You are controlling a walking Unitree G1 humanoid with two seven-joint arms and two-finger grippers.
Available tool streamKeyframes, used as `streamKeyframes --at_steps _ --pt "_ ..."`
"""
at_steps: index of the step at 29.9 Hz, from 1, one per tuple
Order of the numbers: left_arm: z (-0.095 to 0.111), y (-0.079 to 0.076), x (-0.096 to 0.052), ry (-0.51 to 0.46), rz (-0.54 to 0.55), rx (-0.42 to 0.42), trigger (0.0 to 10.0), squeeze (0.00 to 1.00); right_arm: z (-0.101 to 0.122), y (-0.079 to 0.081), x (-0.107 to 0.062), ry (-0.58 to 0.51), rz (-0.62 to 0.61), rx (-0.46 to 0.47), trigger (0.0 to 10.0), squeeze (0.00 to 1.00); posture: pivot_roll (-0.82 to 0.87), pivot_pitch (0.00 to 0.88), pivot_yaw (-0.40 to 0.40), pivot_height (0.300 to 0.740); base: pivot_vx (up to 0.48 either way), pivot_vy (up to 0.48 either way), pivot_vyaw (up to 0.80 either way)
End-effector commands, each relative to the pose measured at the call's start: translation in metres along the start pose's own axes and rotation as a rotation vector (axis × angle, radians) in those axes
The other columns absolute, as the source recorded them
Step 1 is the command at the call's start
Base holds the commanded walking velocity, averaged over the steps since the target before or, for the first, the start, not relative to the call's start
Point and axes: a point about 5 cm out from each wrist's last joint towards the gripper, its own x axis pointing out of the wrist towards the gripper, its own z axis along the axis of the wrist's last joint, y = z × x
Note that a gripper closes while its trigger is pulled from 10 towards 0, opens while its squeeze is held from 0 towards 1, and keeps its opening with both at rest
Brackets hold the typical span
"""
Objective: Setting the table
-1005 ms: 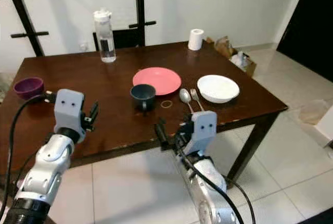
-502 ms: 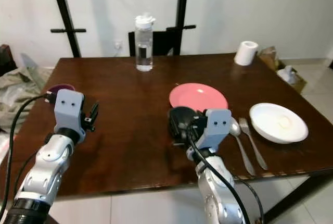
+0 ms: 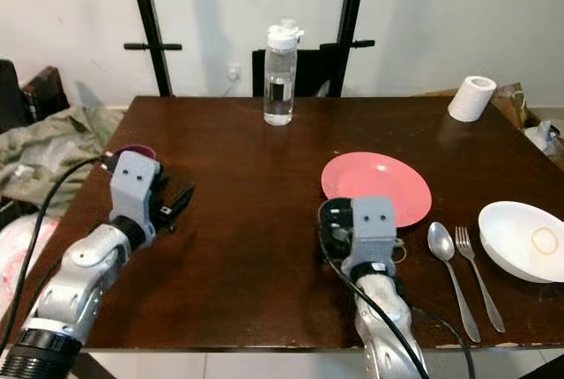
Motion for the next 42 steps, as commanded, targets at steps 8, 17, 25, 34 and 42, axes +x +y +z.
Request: streamKeyframes --at_steps 8,17,25,34,42 --pt "0.001 0.008 -0.004 0.027 -0.068 0.004 10.0 0.00 0.008 -0.007 -0.014 0.004 -0.010 -0.044 10.0 0.00 0.03 0.096 0.109 0.740 0.000 0.000 0.00" --pt "-0.003 0.003 0.000 0.087 -0.201 0.002 10.0 0.00 -0.021 0.021 -0.036 0.202 0.180 0.150 10.0 0.00 0.03 0.105 0.101 0.740 0.000 0.000 0.00" --pt "0.013 0.001 0.019 0.053 -0.255 0.042 10.0 0.00 -0.024 0.018 -0.035 0.213 0.144 0.211 10.0 0.00 0.03 0.106 0.111 0.740 0.000 0.000 0.00" --pt "0.016 0.004 0.019 0.038 -0.217 0.051 10.0 0.00 -0.026 0.023 -0.021 0.210 0.134 0.214 10.0 0.00 0.05 0.105 0.107 0.740 0.000 0.000 0.00" --pt "0.012 0.006 0.016 0.038 -0.184 0.040 10.0 0.00 -0.030 0.027 -0.014 0.212 0.142 0.210 4.2 0.00 0.07 0.103 0.101 0.740 0.000 0.000 0.00"
